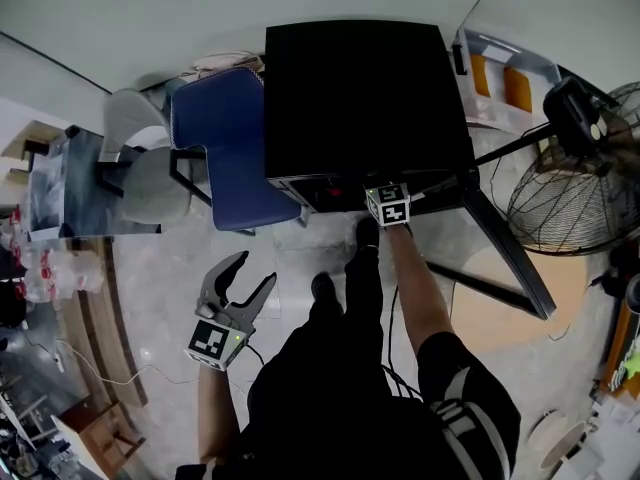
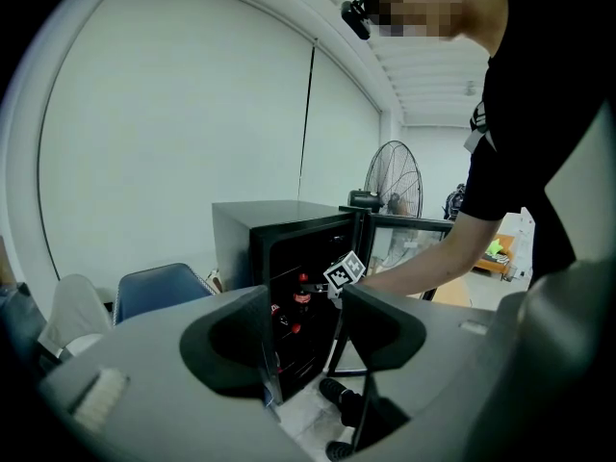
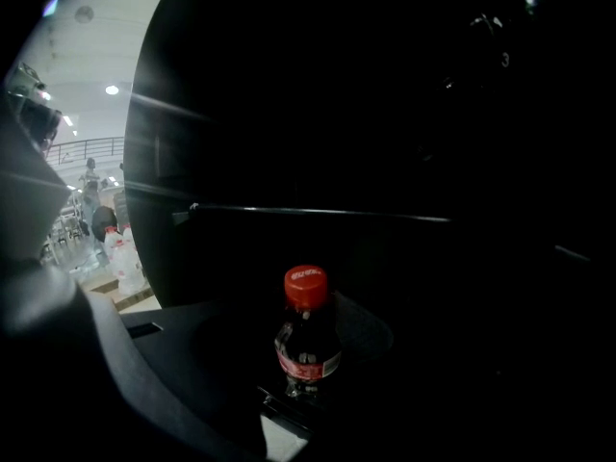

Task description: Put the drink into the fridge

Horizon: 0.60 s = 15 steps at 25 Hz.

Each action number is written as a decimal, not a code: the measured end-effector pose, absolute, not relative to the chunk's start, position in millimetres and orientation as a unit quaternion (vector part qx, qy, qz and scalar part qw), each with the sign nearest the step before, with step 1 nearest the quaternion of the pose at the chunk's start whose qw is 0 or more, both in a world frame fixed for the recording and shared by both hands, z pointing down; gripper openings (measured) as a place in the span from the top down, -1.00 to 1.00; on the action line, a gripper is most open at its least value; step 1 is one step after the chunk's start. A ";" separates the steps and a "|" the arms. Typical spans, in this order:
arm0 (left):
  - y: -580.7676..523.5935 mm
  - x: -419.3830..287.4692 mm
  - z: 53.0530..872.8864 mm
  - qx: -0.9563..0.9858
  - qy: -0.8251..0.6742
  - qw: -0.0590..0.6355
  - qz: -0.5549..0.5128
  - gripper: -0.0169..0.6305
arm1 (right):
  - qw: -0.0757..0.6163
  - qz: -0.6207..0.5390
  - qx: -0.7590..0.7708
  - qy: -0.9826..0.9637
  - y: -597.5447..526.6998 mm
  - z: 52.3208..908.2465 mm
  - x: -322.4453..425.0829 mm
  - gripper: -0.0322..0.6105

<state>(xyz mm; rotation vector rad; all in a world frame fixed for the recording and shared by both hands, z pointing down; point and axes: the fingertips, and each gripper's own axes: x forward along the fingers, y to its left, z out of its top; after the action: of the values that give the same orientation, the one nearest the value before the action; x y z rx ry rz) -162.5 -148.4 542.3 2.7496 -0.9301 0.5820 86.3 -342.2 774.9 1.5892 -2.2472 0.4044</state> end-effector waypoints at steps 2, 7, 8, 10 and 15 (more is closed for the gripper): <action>-148.1 -163.2 540.6 0.925 -0.316 0.090 0.192 0.21 | 0.180 0.145 0.566 -0.791 -340.6 777.8 88.8 0.30; -148.4 -167.1 541.6 0.924 -0.320 0.090 0.191 0.21 | 0.177 0.148 0.569 -0.789 -334.8 775.9 90.2 0.23; -148.5 -167.6 541.8 0.924 -0.321 0.090 0.189 0.21 | 0.176 0.150 0.570 -0.789 -332.9 774.4 89.9 0.23; -149.1 -167.7 542.5 0.924 -0.322 0.092 0.184 0.21 | 0.172 0.152 0.571 -0.788 -328.4 769.2 89.0 0.23; -150.1 -167.2 538.6 0.928 -0.321 0.093 0.168 0.21 | 0.176 0.157 0.572 -0.786 -318.6 761.7 87.2 0.23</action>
<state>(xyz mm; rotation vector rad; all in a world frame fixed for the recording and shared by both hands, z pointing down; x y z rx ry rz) -167.2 -150.1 538.6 2.7537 -0.9523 0.4990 87.2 -318.6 761.7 1.6189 -2.2251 0.4447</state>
